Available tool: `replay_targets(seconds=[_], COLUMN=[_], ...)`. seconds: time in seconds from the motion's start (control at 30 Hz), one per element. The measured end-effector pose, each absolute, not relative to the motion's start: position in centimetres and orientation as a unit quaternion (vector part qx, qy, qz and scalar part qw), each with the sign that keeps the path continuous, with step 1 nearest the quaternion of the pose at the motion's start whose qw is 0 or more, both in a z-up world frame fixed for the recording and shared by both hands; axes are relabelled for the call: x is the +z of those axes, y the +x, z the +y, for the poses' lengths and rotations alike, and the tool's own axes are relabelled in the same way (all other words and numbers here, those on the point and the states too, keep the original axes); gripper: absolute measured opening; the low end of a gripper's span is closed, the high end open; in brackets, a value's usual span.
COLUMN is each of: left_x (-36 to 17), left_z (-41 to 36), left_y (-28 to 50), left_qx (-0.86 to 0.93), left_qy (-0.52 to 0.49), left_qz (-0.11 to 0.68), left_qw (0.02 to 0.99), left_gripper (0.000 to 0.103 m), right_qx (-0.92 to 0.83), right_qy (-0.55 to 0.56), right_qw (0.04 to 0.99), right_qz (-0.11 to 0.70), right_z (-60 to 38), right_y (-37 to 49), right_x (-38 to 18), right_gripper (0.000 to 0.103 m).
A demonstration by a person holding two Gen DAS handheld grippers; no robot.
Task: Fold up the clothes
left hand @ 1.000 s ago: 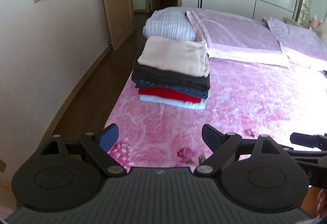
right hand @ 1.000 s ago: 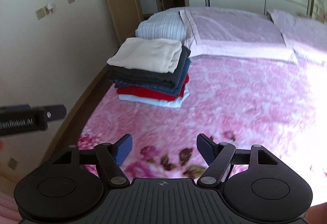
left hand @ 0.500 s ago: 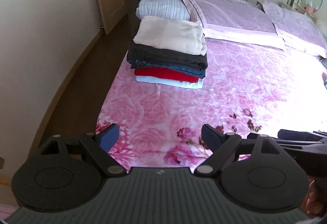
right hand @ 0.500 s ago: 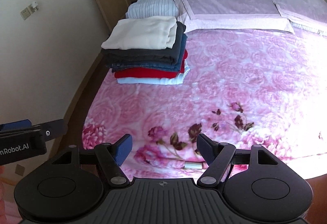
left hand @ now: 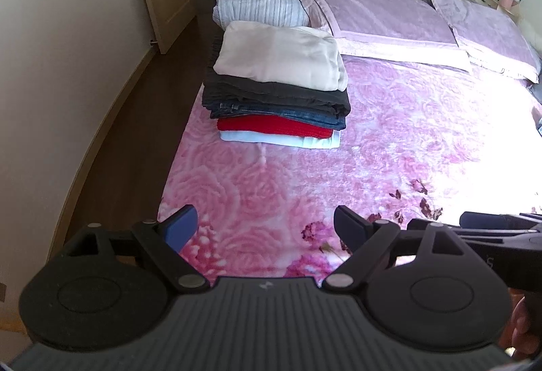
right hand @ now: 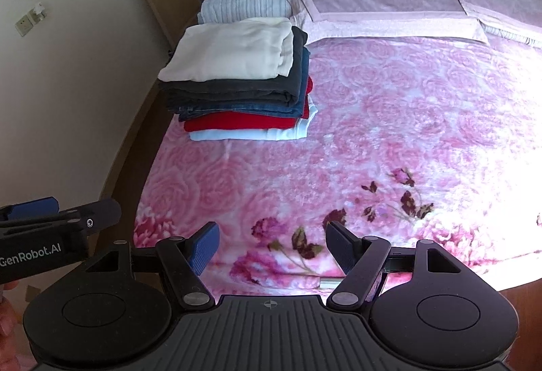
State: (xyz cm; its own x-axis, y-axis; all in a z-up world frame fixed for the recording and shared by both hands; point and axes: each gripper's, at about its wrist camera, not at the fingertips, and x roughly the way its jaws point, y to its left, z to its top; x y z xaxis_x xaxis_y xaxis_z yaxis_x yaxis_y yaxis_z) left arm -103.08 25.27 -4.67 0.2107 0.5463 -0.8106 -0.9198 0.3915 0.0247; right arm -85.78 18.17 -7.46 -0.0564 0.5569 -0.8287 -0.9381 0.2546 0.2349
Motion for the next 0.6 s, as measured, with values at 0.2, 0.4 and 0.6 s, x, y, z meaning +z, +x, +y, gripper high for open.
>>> replay_targets(seconds=[0.2,0.4,0.6], left_x=[-5.1,-5.4,-5.5], left_z=[27.1,28.6,30.2], left_y=[-102.9,-102.8,-102.5], left_qx=[0.488,0.484,0.476], left_qy=[-0.242,-0.236,-0.227], left_qz=[0.391,0.392,0.389], left_qw=[0.742,0.746,0.756], left_gripper=[0.086,0.086,0.085], right_qx=[0.564,0.559,0.555], right_qy=[-0.219,-0.221,-0.218], right_qw=[0.652,0.657,0.662], right_qz=[0.456,0.455,0.454], right_z=[20.1,21.6,22.8], right_y=[-86.1,-86.3,-86.2], right_x=[-8.0,-8.1,-8.3], right_gripper=[0.073,0.073,0.073])
